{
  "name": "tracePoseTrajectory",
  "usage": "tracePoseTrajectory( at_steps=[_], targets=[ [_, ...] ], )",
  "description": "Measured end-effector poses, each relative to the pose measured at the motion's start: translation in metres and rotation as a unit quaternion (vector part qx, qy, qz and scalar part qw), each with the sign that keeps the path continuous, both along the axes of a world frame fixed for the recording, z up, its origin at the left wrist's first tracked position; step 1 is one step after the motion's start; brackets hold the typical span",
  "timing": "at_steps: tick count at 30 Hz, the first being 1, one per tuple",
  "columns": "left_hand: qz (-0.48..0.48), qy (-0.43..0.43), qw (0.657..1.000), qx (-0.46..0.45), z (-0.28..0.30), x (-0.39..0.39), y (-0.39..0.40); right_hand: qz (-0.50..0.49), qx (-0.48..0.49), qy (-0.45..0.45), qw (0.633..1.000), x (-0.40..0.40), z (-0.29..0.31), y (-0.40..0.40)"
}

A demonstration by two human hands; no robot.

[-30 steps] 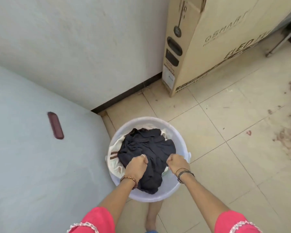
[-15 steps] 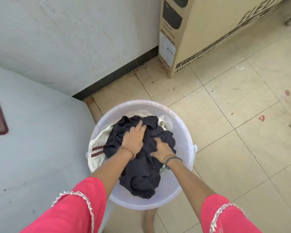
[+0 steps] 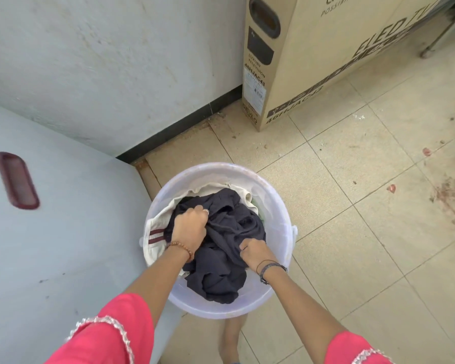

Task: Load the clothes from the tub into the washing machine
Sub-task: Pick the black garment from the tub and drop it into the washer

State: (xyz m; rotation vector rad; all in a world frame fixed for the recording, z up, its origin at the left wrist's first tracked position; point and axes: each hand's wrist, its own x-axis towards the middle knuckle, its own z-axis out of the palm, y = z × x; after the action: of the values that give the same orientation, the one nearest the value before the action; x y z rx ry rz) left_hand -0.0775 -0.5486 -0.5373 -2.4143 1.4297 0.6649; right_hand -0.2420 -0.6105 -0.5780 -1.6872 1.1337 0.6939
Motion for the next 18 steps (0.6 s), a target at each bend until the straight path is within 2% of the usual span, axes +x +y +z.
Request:
tracePoseTrajectory(
  at_steps=[3,5,9,13,16,18],
  targets=[
    [0.003,-0.019,0.996,-0.085,0.034,-0.016,0.011,-0.116,-0.044,-0.041,0.991,-0.007,0.034,-0.004],
    [-0.002,-0.025,0.990,-0.135,0.059,-0.025,0.010,-0.123,-0.103,-0.072,0.984,-0.014,0.063,-0.009],
    [-0.067,-0.036,0.975,-0.211,0.107,-0.021,-0.002,-0.049,-0.225,-0.166,0.959,-0.015,0.118,-0.022],
    [-0.234,-0.003,0.942,-0.241,0.167,0.002,-0.019,0.067,-0.218,-0.231,0.946,-0.010,0.168,-0.032],
    [-0.327,-0.007,0.924,-0.200,0.222,0.023,-0.026,0.144,-0.216,-0.220,0.940,-0.001,0.200,-0.038],
    [-0.350,-0.029,0.917,-0.187,0.260,0.038,-0.029,0.196,-0.213,-0.172,0.942,0.005,0.219,-0.042]
  ],
)
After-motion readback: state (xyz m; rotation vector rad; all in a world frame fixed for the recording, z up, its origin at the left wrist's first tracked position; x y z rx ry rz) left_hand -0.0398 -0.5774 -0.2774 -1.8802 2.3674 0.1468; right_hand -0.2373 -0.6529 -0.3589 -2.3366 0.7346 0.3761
